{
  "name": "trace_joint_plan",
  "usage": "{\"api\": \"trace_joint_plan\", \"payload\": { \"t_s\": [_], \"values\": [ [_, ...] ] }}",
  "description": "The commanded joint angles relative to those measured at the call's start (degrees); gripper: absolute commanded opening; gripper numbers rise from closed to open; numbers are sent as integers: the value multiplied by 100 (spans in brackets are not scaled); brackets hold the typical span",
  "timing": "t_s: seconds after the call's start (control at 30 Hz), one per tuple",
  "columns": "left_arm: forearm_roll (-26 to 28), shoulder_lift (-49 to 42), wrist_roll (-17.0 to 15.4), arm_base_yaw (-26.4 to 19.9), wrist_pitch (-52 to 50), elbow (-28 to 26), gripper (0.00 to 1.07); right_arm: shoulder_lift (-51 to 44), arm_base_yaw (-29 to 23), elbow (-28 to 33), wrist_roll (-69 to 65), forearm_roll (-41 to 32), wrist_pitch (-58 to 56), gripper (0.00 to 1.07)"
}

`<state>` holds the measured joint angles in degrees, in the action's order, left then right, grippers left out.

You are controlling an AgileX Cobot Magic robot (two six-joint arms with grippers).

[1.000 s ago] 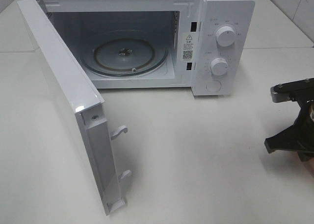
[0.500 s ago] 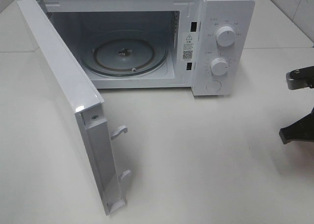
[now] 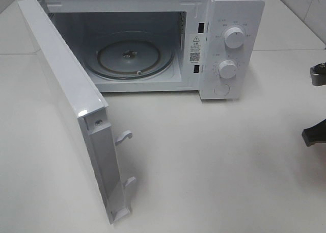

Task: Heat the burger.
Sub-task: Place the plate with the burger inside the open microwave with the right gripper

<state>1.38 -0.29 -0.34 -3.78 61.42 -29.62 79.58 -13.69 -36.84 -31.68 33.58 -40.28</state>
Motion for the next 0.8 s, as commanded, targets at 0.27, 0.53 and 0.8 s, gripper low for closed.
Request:
{"api": "trace_joint_plan", "payload": {
  "t_s": [0.27, 0.53, 0.8],
  "values": [
    [29, -69, -17, -11, -6, 11, 100, -109, -670, 11, 183, 286, -458, 0],
    [29, -69, -17, -11, -6, 11, 100, -109, -1283, 11, 258, 286, -791, 0],
    [29, -69, -17, -11, -6, 11, 100, -109, -1902, 11, 269, 269, -1066, 0]
  ]
}}
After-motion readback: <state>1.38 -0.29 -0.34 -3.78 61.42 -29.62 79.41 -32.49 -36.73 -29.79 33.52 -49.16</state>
